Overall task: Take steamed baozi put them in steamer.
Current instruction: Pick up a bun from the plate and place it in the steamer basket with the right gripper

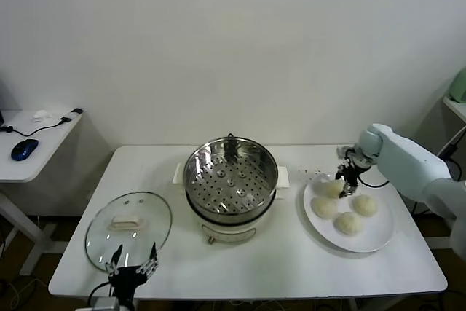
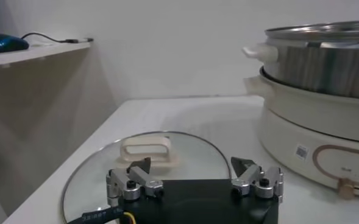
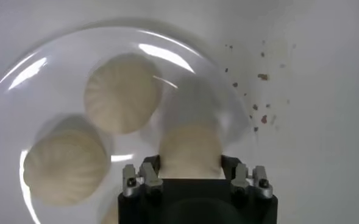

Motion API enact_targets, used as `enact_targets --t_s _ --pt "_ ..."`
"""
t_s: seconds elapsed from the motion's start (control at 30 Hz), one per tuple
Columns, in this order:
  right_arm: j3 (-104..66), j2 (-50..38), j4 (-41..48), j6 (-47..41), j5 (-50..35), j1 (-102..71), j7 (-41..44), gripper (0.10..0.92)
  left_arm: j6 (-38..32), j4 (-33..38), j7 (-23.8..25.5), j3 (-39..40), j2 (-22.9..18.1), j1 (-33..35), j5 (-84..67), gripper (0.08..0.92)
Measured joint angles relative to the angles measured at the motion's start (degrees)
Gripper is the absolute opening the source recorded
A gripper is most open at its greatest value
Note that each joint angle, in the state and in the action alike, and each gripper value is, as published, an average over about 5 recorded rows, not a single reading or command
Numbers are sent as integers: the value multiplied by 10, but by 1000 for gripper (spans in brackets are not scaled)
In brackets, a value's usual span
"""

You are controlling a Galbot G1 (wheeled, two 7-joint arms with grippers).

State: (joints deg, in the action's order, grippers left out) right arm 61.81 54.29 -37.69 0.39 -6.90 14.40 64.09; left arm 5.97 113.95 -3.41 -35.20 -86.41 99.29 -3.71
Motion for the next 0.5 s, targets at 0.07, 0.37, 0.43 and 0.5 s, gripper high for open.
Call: enact_targets --t_s 0.07,0.37,0.43,0.5 --pt "31 -3 -27 4 -24 41 3 662 -1 2 0 3 0 2 1 823" --pt "161 43 -187 60 -142 247 13 662 -3 4 0 18 0 4 10 823" --pt "181 64 -225 77 -156 275 12 662 -5 4 0 21 1 5 14 823" --pt "198 86 -258 97 -162 295 9 662 -8 4 0 25 3 6 18 823"
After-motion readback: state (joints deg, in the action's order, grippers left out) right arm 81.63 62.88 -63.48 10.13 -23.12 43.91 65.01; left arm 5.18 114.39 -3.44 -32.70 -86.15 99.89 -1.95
